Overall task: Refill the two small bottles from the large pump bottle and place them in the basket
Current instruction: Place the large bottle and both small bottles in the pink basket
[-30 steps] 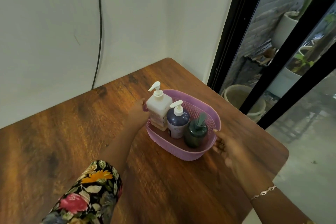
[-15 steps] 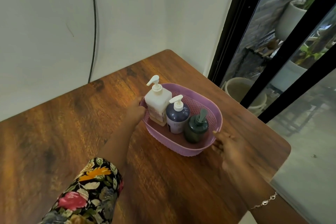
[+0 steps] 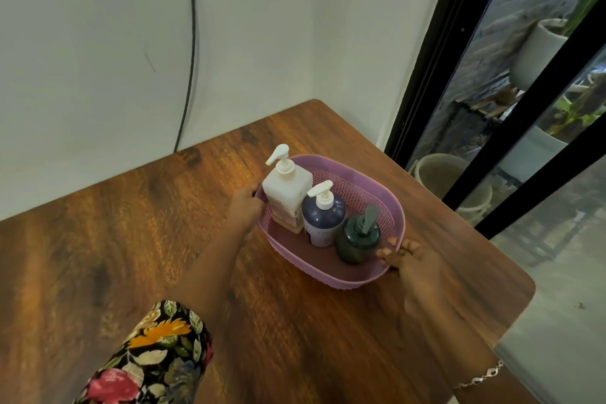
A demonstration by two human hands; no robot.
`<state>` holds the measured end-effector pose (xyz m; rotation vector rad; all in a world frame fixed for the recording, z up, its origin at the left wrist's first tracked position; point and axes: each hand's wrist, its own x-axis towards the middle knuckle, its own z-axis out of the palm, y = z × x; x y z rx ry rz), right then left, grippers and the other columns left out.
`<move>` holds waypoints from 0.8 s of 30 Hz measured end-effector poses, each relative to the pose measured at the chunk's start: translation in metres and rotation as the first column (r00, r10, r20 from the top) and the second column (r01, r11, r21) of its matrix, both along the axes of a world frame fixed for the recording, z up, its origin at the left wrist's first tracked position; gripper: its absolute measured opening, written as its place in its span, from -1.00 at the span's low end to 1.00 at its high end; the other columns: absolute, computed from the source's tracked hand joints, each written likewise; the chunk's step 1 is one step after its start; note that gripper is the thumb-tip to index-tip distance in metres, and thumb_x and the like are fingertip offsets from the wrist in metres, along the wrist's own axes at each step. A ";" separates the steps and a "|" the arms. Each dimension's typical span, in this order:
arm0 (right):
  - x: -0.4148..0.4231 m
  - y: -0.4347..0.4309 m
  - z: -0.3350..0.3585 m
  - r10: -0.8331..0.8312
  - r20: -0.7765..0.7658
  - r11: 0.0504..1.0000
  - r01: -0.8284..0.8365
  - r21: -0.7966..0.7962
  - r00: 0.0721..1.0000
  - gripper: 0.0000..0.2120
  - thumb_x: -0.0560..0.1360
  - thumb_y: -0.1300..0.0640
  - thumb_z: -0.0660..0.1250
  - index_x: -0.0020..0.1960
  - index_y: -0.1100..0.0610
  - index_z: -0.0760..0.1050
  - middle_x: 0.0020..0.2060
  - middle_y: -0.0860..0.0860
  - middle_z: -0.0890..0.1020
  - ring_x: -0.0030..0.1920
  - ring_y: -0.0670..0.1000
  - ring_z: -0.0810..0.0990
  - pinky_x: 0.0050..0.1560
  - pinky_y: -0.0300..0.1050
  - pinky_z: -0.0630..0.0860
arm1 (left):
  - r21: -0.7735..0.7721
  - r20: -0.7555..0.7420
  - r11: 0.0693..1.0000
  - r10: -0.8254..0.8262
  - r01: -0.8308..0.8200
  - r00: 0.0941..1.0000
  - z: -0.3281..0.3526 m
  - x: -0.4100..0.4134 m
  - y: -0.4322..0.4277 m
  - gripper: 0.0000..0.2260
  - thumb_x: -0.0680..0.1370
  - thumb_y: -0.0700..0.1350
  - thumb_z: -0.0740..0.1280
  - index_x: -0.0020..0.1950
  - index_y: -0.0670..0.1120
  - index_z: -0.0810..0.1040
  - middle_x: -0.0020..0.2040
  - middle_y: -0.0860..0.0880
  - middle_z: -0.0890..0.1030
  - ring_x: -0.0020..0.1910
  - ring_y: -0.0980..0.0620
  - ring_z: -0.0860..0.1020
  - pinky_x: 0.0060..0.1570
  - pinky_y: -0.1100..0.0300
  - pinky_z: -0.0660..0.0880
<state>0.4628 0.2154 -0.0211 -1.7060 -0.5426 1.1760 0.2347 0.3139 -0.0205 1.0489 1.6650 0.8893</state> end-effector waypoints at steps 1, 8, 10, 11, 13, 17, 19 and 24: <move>0.001 0.001 0.003 0.015 0.018 1.000 -0.015 0.006 1.000 -0.85 0.43 0.40 0.30 -0.12 0.18 0.51 -0.22 0.08 0.59 -0.18 0.02 0.58 -0.25 -0.17 0.50 | 0.003 0.010 1.000 0.005 -0.005 1.000 0.003 -0.002 -0.002 -0.58 0.53 -0.48 0.11 0.33 -0.20 0.44 0.16 -0.15 0.54 0.08 -0.08 0.50 0.01 0.04 0.53; -0.013 0.015 0.027 0.156 0.090 0.984 -0.163 0.070 0.984 -0.88 0.48 0.39 0.24 -0.11 0.23 0.50 -0.30 0.12 0.57 -0.28 0.04 0.53 -0.25 -0.13 0.48 | 0.061 0.007 0.993 0.099 -0.100 0.995 0.026 -0.040 -0.040 -0.69 0.49 -0.45 0.18 0.11 -0.16 0.54 -0.03 -0.08 0.57 -0.01 -0.07 0.55 -0.09 0.09 0.54; -0.023 0.019 0.032 0.179 0.096 0.978 -0.187 0.087 0.979 -0.86 0.48 0.40 0.22 -0.14 0.23 0.50 -0.32 0.14 0.56 -0.30 0.06 0.51 -0.23 -0.10 0.47 | 0.076 0.041 0.987 0.141 -0.144 0.989 0.033 -0.055 -0.057 -0.72 0.48 -0.43 0.22 0.04 -0.13 0.55 -0.11 -0.03 0.59 -0.07 -0.03 0.57 -0.12 0.13 0.56; -0.029 0.021 0.034 0.200 0.109 0.973 -0.210 0.093 0.974 -0.85 0.49 0.39 0.21 -0.17 0.22 0.50 -0.32 0.14 0.56 -0.30 0.06 0.50 -0.23 -0.08 0.47 | 0.075 0.059 0.984 0.157 -0.161 0.986 0.036 -0.064 -0.065 -0.74 0.47 -0.42 0.23 0.00 -0.12 0.56 -0.12 -0.02 0.60 -0.08 -0.02 0.58 -0.12 0.15 0.56; -0.050 0.025 0.039 0.259 0.117 0.957 -0.271 0.103 0.959 -0.84 0.50 0.37 0.21 -0.18 0.22 0.51 -0.33 0.14 0.56 -0.32 0.06 0.50 -0.25 -0.08 0.46 | 0.076 0.101 0.980 0.174 -0.182 0.980 0.042 -0.087 -0.084 -0.75 0.46 -0.42 0.25 -0.06 -0.10 0.57 -0.09 -0.05 0.62 -0.05 -0.04 0.59 -0.10 0.15 0.58; -0.099 0.032 0.047 0.369 0.138 0.915 -0.386 0.118 0.919 -0.81 0.52 0.34 0.20 -0.22 0.21 0.50 -0.37 0.13 0.55 -0.37 0.05 0.49 -0.30 -0.08 0.46 | 0.064 0.170 0.977 0.191 -0.205 0.967 0.055 -0.143 -0.117 -0.74 0.44 -0.45 0.27 -0.07 -0.13 0.58 -0.09 -0.06 0.64 -0.09 -0.01 0.62 -0.27 0.28 0.57; -0.127 0.035 0.051 0.427 0.161 0.886 -0.448 0.125 0.890 -0.79 0.52 0.34 0.21 -0.26 0.21 0.50 -0.39 0.14 0.55 -0.38 0.05 0.48 -0.30 -0.06 0.46 | 0.062 0.212 0.969 0.220 -0.237 0.952 0.059 -0.169 -0.131 -0.76 0.42 -0.46 0.29 -0.04 -0.18 0.60 -0.08 -0.09 0.65 -0.07 -0.04 0.62 -0.23 0.25 0.59; -0.188 0.047 0.054 0.558 0.204 0.807 -0.583 0.094 0.805 -0.82 0.53 0.32 0.22 -0.21 0.27 0.53 -0.33 0.16 0.57 -0.31 0.07 0.51 -0.17 0.01 0.49 | 0.062 0.236 0.952 0.278 -0.300 0.931 0.064 -0.225 -0.157 -0.75 0.41 -0.45 0.33 -0.05 -0.15 0.63 -0.10 -0.05 0.68 -0.09 -0.03 0.64 -0.18 0.17 0.59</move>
